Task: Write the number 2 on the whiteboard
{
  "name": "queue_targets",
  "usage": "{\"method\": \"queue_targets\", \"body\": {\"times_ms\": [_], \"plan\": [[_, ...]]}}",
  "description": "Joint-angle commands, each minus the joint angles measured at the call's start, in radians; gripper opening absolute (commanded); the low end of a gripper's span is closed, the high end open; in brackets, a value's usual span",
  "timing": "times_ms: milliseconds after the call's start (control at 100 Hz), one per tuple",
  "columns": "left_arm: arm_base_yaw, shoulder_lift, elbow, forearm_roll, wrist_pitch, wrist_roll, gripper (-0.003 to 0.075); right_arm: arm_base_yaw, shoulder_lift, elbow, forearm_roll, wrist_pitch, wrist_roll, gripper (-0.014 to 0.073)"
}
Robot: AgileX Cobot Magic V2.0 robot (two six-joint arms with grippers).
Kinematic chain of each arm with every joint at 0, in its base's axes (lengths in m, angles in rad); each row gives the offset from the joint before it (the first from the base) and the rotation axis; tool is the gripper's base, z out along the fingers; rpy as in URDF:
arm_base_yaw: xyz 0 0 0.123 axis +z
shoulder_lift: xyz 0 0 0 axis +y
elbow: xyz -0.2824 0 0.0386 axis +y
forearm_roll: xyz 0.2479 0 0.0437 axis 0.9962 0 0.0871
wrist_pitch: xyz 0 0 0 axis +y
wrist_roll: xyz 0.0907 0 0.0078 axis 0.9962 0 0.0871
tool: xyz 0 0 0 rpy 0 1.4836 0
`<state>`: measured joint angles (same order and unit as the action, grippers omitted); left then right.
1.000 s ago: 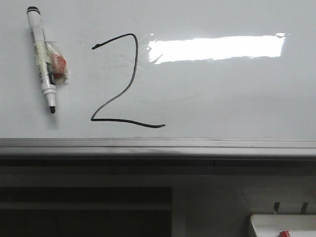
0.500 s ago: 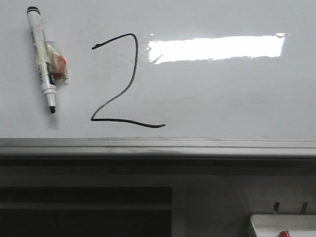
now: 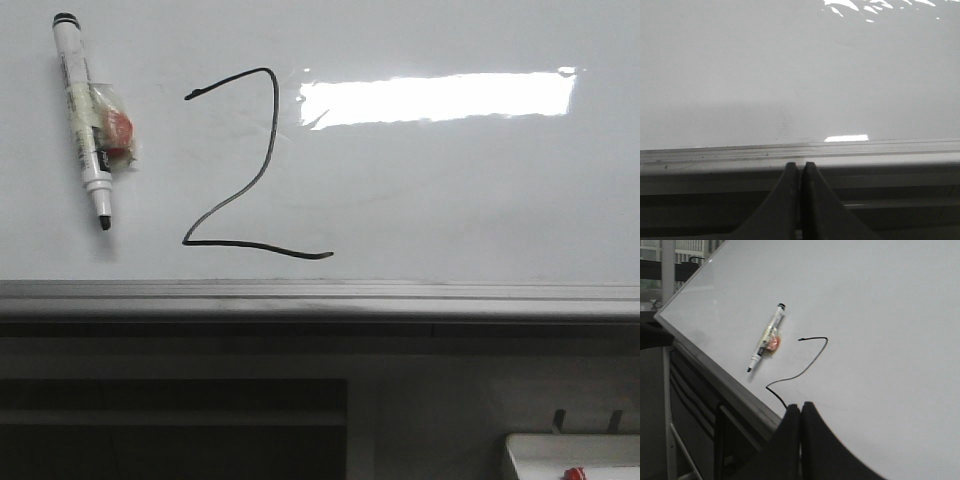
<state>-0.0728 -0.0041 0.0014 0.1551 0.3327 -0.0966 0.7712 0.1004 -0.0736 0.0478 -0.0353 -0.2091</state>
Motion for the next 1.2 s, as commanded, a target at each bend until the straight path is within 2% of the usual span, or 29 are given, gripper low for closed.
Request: {"method": "queue_targets", "body": {"times_ms": [0, 70, 250, 350, 420, 580, 610, 620, 720, 840, 1190], "plan": [[0.000, -0.026, 0.011, 0.004, -0.062, -0.009, -0.0020, -0.105, 0.010, -0.025, -0.128, -0.065, 0.196, -0.0060], [0.000, -0.026, 0.011, 0.004, -0.062, -0.009, -0.0020, -0.239, 0.010, -0.025, -0.143, -0.065, 0.240, -0.0060], [0.000, -0.026, 0.011, 0.004, -0.062, -0.009, -0.0020, -0.616, 0.010, -0.023, -0.167, -0.065, 0.250, -0.0060], [0.000, -0.026, 0.011, 0.004, -0.062, -0.009, -0.0020, -0.765, 0.007, -0.010, -0.167, -0.065, 0.268, -0.0060], [0.000, -0.026, 0.011, 0.004, -0.062, -0.009, -0.0020, -0.831, 0.006, 0.008, -0.167, -0.067, 0.268, -0.0060], [0.000, -0.026, 0.011, 0.004, -0.062, -0.009, -0.0020, -0.882, -0.010, 0.118, -0.113, -0.120, 0.273, -0.0060], [0.000, -0.026, 0.011, 0.004, -0.062, -0.009, -0.0020, -0.882, -0.030, 0.113, -0.107, -0.052, 0.273, -0.0060], [0.000, -0.026, 0.011, 0.004, -0.062, -0.009, -0.0020, -0.882, -0.047, 0.109, -0.111, 0.018, 0.273, -0.0060], [0.000, -0.026, 0.011, 0.004, -0.062, -0.009, -0.0020, -0.884, -0.138, 0.114, -0.110, 0.218, 0.273, -0.0060], [0.000, -0.026, 0.011, 0.004, -0.062, -0.009, -0.0020, -0.884, -0.133, 0.114, -0.085, 0.343, 0.273, -0.0060], [0.000, -0.026, 0.011, 0.004, -0.062, -0.009, -0.0020, -0.884, -0.131, 0.114, -0.083, 0.336, 0.273, -0.0060]]}}
